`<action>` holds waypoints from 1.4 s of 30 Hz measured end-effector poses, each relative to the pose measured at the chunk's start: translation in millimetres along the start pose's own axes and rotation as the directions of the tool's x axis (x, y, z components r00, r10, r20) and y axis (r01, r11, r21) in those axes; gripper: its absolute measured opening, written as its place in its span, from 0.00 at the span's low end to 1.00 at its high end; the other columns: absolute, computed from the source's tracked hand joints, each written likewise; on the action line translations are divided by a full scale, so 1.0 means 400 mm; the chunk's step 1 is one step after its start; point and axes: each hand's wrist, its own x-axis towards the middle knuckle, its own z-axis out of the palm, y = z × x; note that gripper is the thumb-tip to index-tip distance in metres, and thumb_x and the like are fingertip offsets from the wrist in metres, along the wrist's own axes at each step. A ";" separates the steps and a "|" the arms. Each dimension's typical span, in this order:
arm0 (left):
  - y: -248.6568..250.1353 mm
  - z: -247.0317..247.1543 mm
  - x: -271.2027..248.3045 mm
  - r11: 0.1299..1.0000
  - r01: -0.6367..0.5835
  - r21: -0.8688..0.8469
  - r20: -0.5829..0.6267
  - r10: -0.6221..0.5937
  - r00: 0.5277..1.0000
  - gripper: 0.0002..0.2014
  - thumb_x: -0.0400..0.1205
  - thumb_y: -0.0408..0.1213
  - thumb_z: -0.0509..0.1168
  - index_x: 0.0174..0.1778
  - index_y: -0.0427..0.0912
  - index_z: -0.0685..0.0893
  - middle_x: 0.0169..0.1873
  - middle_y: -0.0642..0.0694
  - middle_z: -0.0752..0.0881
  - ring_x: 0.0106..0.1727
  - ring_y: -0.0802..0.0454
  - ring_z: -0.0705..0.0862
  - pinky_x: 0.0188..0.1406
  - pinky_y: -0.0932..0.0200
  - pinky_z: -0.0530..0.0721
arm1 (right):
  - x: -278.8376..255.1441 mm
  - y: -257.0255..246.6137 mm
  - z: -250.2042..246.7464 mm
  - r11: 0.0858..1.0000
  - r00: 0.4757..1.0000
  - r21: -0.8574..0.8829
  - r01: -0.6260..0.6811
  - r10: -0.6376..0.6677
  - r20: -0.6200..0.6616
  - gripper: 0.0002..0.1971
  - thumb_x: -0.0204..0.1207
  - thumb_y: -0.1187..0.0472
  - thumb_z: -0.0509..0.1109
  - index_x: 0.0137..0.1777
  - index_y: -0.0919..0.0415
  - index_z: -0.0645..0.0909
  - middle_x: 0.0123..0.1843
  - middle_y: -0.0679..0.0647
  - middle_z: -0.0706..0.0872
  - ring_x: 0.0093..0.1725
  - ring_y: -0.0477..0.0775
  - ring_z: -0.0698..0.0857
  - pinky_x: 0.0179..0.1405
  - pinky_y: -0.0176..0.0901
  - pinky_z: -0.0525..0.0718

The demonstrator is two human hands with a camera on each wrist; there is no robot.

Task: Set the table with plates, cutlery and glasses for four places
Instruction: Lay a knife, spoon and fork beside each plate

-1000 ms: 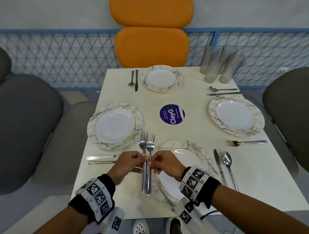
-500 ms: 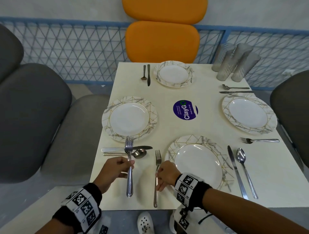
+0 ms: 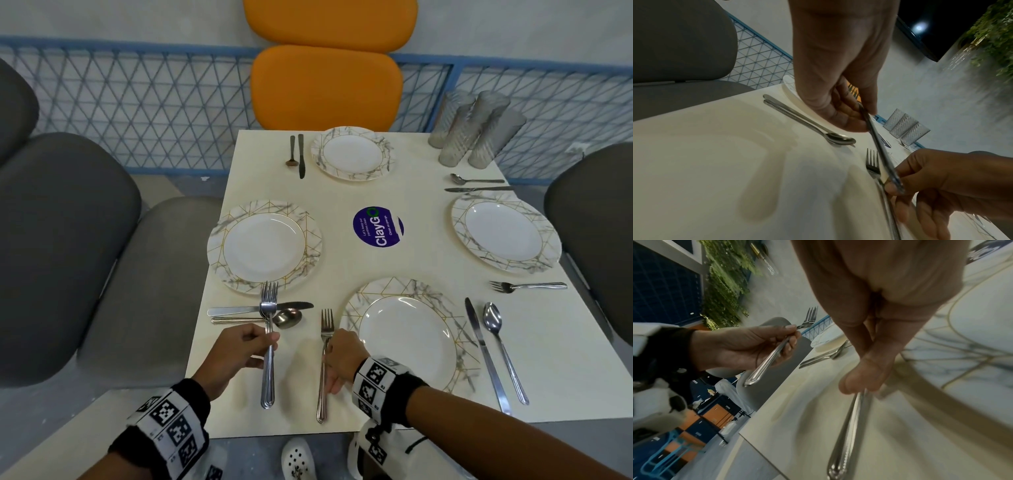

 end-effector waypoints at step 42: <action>0.365 0.084 0.321 0.987 -0.160 0.017 -0.096 0.161 0.982 0.08 0.79 0.38 0.69 0.44 0.37 0.89 0.36 0.41 0.87 0.38 0.50 0.85 0.33 0.63 0.83 | 0.203 -0.269 -0.356 0.657 0.938 0.701 0.276 -0.342 -0.049 0.10 0.74 0.76 0.66 0.33 0.64 0.77 0.30 0.58 0.81 0.22 0.46 0.79 0.22 0.34 0.77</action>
